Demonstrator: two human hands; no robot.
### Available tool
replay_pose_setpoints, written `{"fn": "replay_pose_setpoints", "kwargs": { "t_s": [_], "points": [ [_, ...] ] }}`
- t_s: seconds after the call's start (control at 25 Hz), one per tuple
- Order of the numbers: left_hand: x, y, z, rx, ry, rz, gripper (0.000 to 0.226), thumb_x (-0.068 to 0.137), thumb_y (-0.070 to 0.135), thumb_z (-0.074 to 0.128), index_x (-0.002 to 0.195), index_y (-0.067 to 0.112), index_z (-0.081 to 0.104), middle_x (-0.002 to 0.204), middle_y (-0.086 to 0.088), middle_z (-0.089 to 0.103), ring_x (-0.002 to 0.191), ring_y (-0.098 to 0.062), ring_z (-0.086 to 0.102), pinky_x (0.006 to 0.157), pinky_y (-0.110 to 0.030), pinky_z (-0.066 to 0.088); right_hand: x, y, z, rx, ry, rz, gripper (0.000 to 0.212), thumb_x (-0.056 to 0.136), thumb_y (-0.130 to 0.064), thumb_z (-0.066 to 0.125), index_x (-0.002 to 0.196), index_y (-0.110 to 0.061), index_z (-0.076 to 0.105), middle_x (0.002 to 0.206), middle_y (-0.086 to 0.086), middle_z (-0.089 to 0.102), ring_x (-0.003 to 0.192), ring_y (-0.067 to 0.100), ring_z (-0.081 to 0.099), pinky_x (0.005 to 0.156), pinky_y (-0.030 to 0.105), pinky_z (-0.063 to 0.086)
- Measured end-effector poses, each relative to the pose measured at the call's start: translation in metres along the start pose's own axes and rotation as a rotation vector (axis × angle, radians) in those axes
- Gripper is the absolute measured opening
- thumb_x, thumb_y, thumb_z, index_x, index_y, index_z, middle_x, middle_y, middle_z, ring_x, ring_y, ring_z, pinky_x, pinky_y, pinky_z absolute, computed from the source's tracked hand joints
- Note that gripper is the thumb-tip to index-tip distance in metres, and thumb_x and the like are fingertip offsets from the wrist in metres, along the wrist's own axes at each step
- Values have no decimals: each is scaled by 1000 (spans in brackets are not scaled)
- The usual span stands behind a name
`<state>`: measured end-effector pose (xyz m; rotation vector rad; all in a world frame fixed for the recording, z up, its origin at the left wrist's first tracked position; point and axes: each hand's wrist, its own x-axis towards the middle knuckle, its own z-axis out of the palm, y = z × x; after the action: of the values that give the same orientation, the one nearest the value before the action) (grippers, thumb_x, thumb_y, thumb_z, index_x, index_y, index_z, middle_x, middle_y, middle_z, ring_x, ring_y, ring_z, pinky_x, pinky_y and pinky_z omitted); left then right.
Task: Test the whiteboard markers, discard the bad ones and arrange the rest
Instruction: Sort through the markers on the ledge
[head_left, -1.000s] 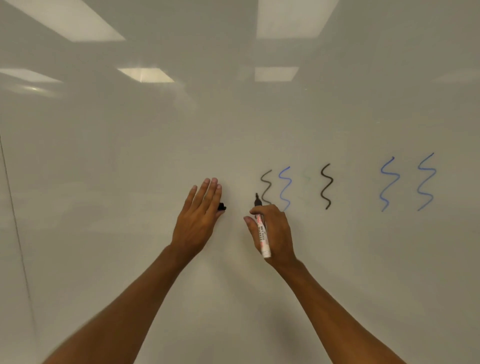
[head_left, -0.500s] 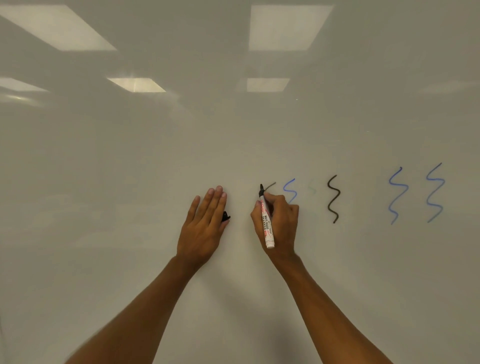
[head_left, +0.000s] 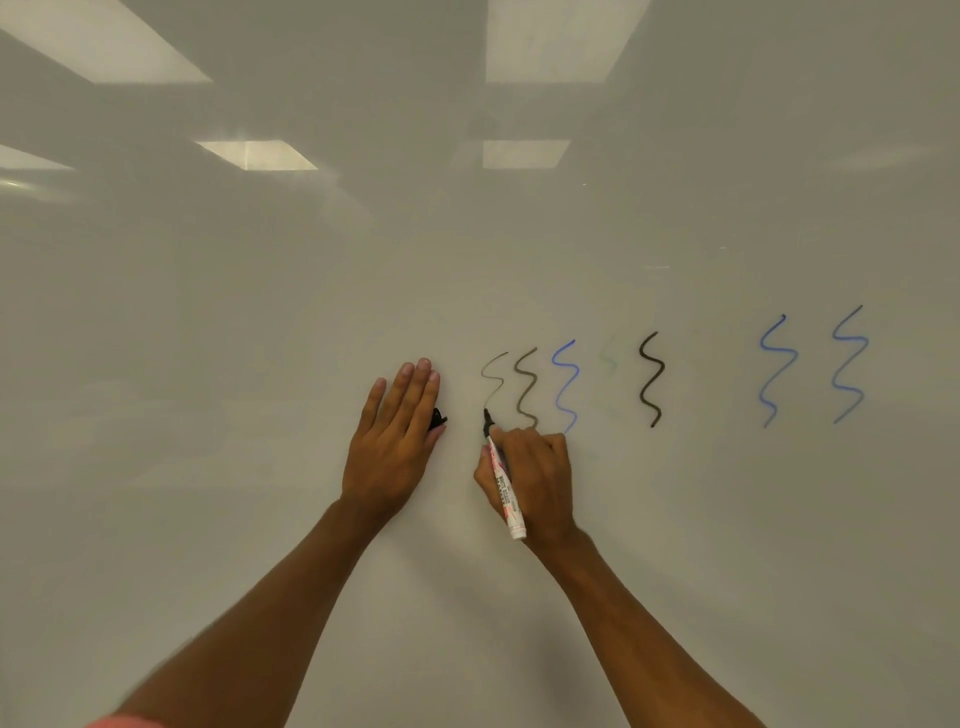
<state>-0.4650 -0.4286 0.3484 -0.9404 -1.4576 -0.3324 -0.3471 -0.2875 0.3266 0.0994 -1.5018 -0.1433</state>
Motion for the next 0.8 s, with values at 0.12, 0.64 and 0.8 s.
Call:
{"fn": "replay_pose_setpoints", "kwargs": {
  "t_s": [0.12, 0.64, 0.8],
  "points": [
    [-2, 3, -2, -3, 0, -20, 50, 103, 30, 35, 143, 1, 29, 150, -15, 30, 141, -29, 26, 114, -46, 26, -14, 0, -9, -2, -44, 19, 9, 84, -14, 59, 89, -14, 52, 57, 0, 47, 54, 15, 46, 55, 30, 35],
    [-104, 91, -36, -151, -159, -73, 41, 101, 35, 36, 130, 12, 54, 131, -5, 58, 120, -20, 49, 98, -41, 35, -87, 18, -80, 193, -536, 113, 26, 90, -26, 51, 115, -20, 58, 98, -2, 63, 82, 11, 52, 74, 22, 45],
    [-164, 146, -45, -313, -447, -216, 38, 96, 38, 38, 126, 16, 45, 90, 2, 64, 80, -16, 52, 69, -31, 40, -131, 17, -115, 317, -656, 201, 22, 93, -18, 50, 112, -18, 61, 104, -1, 61, 74, 8, 56, 66, 16, 48]
  ]
}}
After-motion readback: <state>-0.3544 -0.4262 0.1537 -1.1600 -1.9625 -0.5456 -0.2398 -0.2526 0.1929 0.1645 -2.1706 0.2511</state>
